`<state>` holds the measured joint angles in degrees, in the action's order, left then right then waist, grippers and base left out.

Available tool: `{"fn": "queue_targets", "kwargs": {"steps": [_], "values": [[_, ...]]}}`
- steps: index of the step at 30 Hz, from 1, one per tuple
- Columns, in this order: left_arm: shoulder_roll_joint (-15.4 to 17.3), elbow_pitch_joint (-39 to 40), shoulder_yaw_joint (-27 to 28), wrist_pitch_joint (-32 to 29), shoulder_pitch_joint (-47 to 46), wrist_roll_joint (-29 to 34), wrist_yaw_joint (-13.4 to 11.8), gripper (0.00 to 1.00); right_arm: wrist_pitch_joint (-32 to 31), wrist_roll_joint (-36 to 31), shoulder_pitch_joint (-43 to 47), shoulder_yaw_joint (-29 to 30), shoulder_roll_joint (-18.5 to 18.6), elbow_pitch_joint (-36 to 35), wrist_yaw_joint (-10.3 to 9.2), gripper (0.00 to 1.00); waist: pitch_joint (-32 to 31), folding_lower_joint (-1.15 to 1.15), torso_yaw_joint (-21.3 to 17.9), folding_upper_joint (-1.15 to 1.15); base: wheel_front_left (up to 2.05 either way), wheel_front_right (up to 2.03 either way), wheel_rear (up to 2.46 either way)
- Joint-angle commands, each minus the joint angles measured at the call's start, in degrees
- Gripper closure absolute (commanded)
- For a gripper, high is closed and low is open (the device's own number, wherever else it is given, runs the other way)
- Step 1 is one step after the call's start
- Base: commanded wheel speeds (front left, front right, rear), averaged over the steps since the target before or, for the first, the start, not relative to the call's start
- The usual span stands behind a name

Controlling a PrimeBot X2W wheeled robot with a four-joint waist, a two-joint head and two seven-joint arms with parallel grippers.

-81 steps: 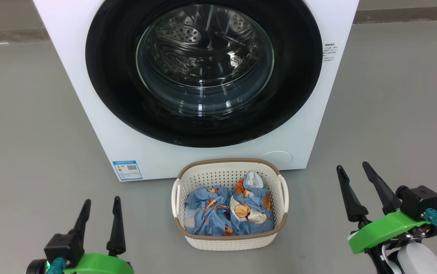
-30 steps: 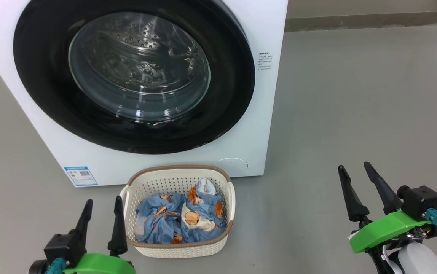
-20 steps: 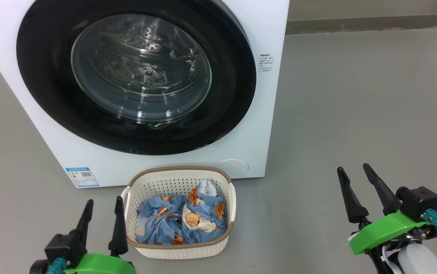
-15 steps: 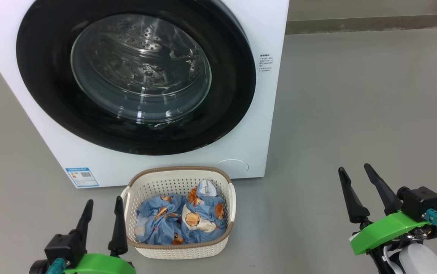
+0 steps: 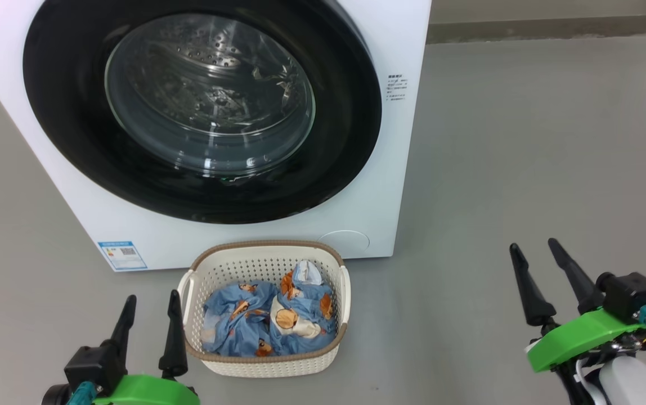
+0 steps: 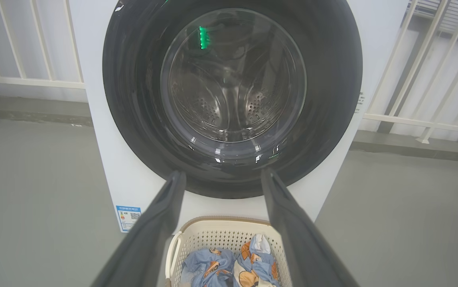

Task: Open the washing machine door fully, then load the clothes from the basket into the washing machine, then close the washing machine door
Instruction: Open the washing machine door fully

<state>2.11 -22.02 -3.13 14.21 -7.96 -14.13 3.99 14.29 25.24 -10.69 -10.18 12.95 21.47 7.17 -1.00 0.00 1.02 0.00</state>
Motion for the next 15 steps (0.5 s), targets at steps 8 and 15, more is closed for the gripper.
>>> {"fn": "queue_targets", "kwargs": {"steps": [8, 15], "values": [[0.76, 2.31, 1.05, 0.79, -1.68, -2.48, 0.48, 0.00, 0.71, 1.76, -4.65, 1.68, 2.78, -0.30, 0.32, 0.79, 1.68, 0.00, 1.56, 0.00, 0.00, 0.00, 0.00], [0.76, 3.85, 0.42, 0.79, -2.70, -1.21, -0.02, 0.00, 0.71, 2.77, -7.56, 3.70, 5.15, -0.47, 0.32, 1.00, 4.35, 0.00, 3.22, 0.00, 0.00, 0.00, 0.00]]}}
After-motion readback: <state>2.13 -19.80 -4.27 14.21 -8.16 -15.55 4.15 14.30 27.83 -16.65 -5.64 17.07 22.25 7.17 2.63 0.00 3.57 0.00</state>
